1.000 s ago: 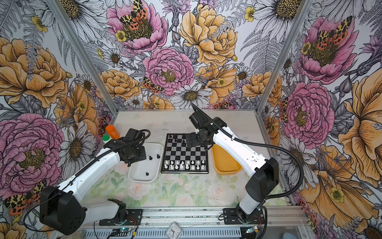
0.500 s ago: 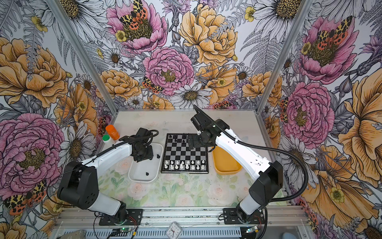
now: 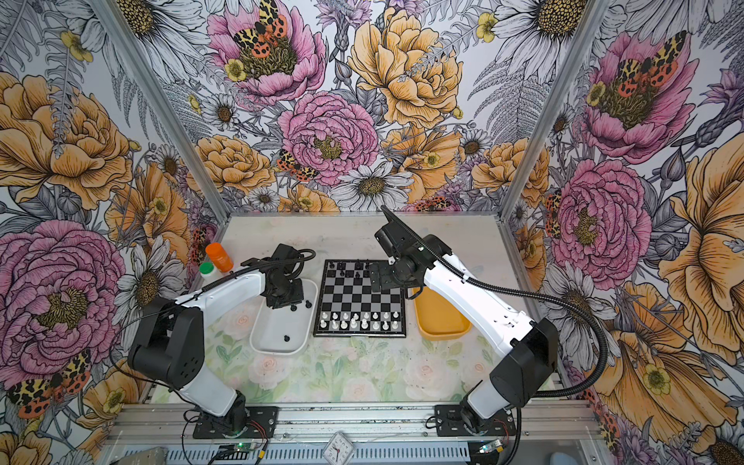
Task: Set up the chess pieces on the board
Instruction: 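Lower the left gripper onto a small black pawn in the white tray and close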
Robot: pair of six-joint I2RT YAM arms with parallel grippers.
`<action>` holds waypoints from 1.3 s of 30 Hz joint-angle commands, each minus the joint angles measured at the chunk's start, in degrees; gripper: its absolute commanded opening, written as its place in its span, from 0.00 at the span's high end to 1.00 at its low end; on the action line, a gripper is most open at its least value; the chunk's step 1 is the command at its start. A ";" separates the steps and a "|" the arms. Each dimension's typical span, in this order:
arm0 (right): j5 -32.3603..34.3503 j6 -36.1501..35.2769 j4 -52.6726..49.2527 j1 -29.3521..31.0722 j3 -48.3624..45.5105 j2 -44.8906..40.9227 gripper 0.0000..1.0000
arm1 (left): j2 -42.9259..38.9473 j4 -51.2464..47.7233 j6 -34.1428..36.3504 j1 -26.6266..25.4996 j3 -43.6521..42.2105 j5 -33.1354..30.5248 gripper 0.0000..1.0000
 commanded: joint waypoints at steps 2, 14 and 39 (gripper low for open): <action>1.40 0.68 0.61 -0.32 -0.16 -1.87 0.00 | 0.92 0.90 1.42 0.30 1.65 0.82 0.62; 1.15 0.06 0.62 -1.11 -0.10 -1.93 0.00 | 2.46 0.94 2.21 0.47 1.28 -0.13 0.66; 0.80 -0.65 0.11 -2.61 0.68 -1.79 0.00 | 4.33 0.66 3.69 0.92 1.98 -0.79 0.73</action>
